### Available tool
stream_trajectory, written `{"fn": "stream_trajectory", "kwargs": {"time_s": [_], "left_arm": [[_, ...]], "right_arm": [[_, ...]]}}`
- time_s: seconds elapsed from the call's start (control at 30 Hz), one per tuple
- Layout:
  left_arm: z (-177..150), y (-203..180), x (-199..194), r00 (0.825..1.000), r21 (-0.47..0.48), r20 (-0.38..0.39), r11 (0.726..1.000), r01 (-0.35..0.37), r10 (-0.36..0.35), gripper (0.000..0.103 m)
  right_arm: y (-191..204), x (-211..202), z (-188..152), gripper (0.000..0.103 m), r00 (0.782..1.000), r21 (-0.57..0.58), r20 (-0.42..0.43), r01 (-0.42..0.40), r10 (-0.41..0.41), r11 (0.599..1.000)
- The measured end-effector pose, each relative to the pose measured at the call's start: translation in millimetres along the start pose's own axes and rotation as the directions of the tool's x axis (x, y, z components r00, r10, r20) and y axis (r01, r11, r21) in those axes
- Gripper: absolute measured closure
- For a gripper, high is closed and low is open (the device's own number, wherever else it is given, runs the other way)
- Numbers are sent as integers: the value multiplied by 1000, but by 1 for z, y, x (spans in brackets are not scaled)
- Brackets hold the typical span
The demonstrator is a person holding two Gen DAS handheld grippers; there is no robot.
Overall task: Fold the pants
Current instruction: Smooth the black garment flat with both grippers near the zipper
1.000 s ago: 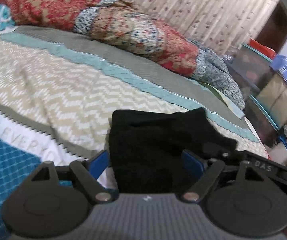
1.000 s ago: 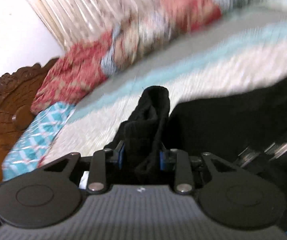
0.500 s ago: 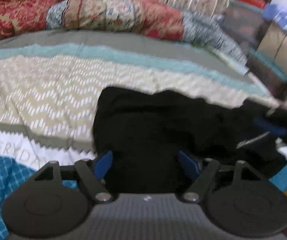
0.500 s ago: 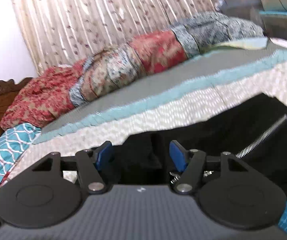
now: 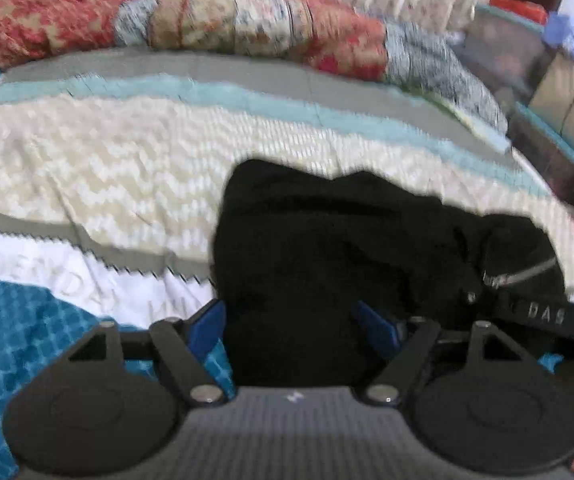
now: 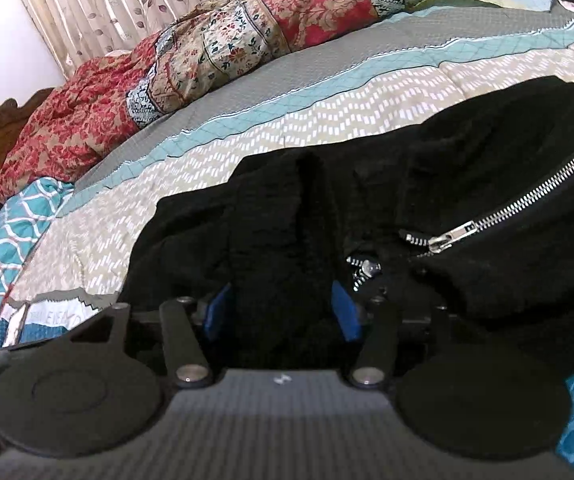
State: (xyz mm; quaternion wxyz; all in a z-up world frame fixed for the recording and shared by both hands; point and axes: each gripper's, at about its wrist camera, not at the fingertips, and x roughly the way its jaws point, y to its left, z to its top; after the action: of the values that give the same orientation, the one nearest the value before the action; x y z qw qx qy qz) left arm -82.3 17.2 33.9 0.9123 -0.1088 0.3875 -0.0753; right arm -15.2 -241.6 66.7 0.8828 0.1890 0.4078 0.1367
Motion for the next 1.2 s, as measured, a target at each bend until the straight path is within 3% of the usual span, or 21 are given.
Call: {"fn": "stream_trajectory", "kwargs": {"time_s": [0.13,0.23,0.4,0.47,0.57,0.77,1.2], "left_arm": [[8,0,-19,996,-12,76,999,44,-43,29],[14,-10,-19,992,4,90,996,93,-93,29],[8,-26,-2,988,26,25,988,150,-151,30],[3,-28,8,990,44,-14,989,139,-138,30],[-7,-28,20,993,61,-76,993,97,-92,30],[-13,-28,22,994,82,-80,994,78,-72,29],[-14,-27,24,994,80,-80,993,85,-79,27]], "right_arm": [[6,-30,0,43,996,-1,86,7,-6,1000],[10,-42,0,43,991,-39,132,-2,7,999],[5,-30,-5,43,997,-43,70,20,-17,999],[-4,-15,-6,42,999,9,-14,34,-34,999],[-17,-9,-8,37,999,102,-38,-8,12,995],[-7,-8,-11,31,999,60,-37,-3,5,998],[-11,-6,-11,29,999,50,-42,-8,10,999]]}}
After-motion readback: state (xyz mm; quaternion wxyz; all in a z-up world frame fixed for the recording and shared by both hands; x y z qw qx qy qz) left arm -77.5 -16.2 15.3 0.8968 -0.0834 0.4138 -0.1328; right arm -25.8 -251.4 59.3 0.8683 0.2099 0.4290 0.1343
